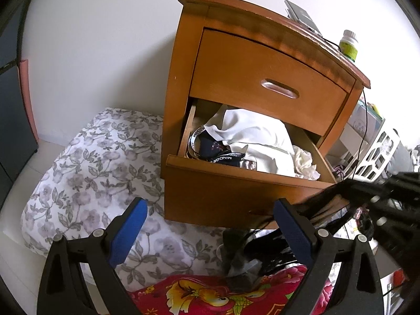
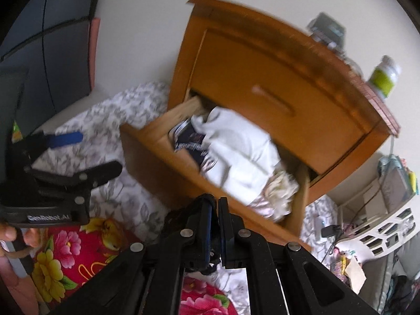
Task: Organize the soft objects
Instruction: 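Lower the black cloth onto the bedsheet next to the grey sock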
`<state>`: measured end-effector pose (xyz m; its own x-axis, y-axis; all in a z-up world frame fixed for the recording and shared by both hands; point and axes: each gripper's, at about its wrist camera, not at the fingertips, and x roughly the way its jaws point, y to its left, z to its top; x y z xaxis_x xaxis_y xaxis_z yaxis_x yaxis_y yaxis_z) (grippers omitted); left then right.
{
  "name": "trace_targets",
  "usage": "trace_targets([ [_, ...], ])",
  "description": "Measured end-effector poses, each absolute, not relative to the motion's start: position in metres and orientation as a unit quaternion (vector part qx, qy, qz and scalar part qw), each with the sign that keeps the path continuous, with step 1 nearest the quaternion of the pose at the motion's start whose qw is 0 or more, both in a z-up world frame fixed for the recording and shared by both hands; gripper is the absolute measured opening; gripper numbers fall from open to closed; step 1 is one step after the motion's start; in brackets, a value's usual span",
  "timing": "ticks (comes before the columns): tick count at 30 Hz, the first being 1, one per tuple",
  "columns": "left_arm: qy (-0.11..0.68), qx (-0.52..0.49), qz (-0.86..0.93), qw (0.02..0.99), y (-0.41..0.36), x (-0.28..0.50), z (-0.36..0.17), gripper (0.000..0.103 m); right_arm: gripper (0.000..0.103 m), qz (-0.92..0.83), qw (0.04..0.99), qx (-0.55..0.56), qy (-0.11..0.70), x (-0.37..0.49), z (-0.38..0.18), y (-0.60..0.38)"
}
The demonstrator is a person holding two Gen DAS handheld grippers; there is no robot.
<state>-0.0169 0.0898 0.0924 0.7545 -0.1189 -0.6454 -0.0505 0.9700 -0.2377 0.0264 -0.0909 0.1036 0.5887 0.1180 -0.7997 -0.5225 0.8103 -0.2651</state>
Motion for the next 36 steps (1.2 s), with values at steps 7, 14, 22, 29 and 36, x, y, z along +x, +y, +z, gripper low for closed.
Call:
trace_targets([
  [7,0.352,-0.125,-0.014,0.927,0.093,-0.016,0.091,0.097,0.005,0.191,0.835,-0.243,0.455,0.035,0.068,-0.084],
  [14,0.356,-0.120,-0.013,0.927,0.092,-0.015,0.089,0.097,0.006,0.175,0.824,-0.236,0.485,0.049,0.047,-0.087],
  [22,0.357,-0.115,-0.015,0.927,0.091,-0.016,0.089,0.097,0.007,0.167,0.818,-0.227,0.501,0.055,0.044,-0.092],
  [29,0.356,-0.112,-0.016,0.928,0.090,-0.016,0.088,0.097,0.021,0.166,0.818,-0.222,0.505,0.054,0.046,-0.095],
  [36,0.356,-0.110,-0.016,0.928,0.090,-0.017,0.088,0.097,0.029,0.164,0.823,-0.207,0.502,0.050,0.054,-0.102],
])
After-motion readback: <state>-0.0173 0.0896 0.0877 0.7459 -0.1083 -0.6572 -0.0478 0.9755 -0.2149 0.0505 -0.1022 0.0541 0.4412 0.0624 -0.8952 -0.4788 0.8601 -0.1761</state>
